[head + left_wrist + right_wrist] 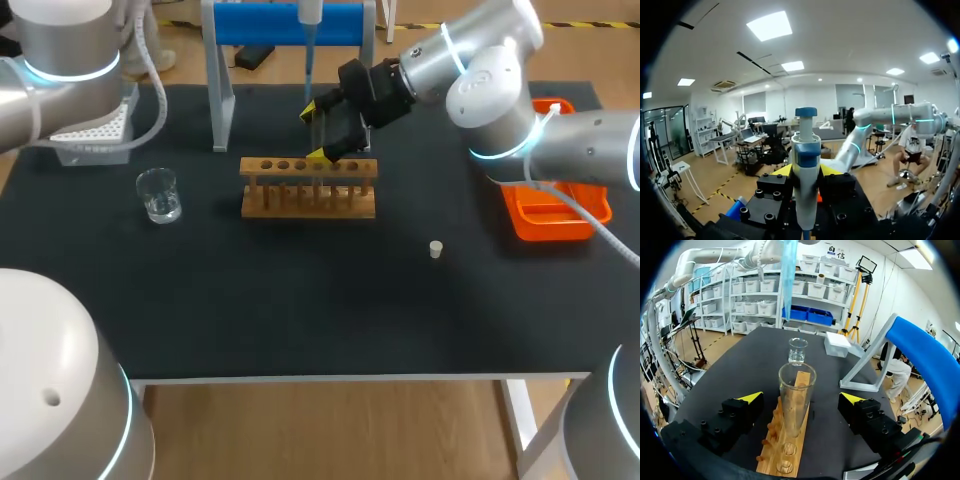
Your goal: Invert the test tube, pick up the pipette, mount the tip to pipette, aspirate from beaker and dispense into the tube, eject the tip, return the pipette, and cap with the stopper.
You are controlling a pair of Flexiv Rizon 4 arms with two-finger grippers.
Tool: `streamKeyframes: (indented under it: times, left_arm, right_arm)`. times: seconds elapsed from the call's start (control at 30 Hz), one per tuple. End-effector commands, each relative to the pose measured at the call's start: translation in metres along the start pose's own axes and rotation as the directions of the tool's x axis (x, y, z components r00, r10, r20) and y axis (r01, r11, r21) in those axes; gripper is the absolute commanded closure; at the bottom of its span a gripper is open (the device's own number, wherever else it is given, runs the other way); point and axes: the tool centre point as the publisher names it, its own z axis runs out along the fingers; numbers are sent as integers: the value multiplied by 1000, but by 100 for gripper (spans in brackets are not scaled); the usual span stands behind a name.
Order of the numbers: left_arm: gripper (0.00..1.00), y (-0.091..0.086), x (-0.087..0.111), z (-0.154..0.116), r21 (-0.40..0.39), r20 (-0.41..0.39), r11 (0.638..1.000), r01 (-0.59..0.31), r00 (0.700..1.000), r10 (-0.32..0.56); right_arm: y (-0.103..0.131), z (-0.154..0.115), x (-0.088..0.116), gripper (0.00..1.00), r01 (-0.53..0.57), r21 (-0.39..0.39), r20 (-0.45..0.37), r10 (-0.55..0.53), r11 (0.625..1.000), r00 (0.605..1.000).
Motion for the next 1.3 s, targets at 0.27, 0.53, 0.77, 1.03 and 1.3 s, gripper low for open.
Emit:
streamKeyframes:
  times: [0.27, 0.53, 0.77, 1.03, 1.3]
  left_arm:
    - [100, 10, -11, 6, 25, -16, 1000, 5, 1000, -4]
    - [100, 16, -15, 8, 31, -21, 999, 12, 1000, -12]
    - [100, 21, -17, 9, 36, -23, 999, 13, 1000, -13]
    - [100, 28, -17, 12, 37, -29, 999, 30, 999, -29]
    - [100, 31, -18, 8, -14, -20, 999, 37, 999, -38]
  right_arm:
    - [0, 0, -1, 0, 0, 1, -2, 0, 1000, 1000]
    - [0, 0, -1, 0, 0, 1, -2, 0, 1000, 1000]
    - [0, 0, -1, 0, 0, 1, -2, 0, 1000, 1000]
    - [0, 0, -1, 0, 0, 1, -2, 0, 1000, 1000]
    - [0, 0, -1, 0, 0, 1, -2, 0, 1000, 1000]
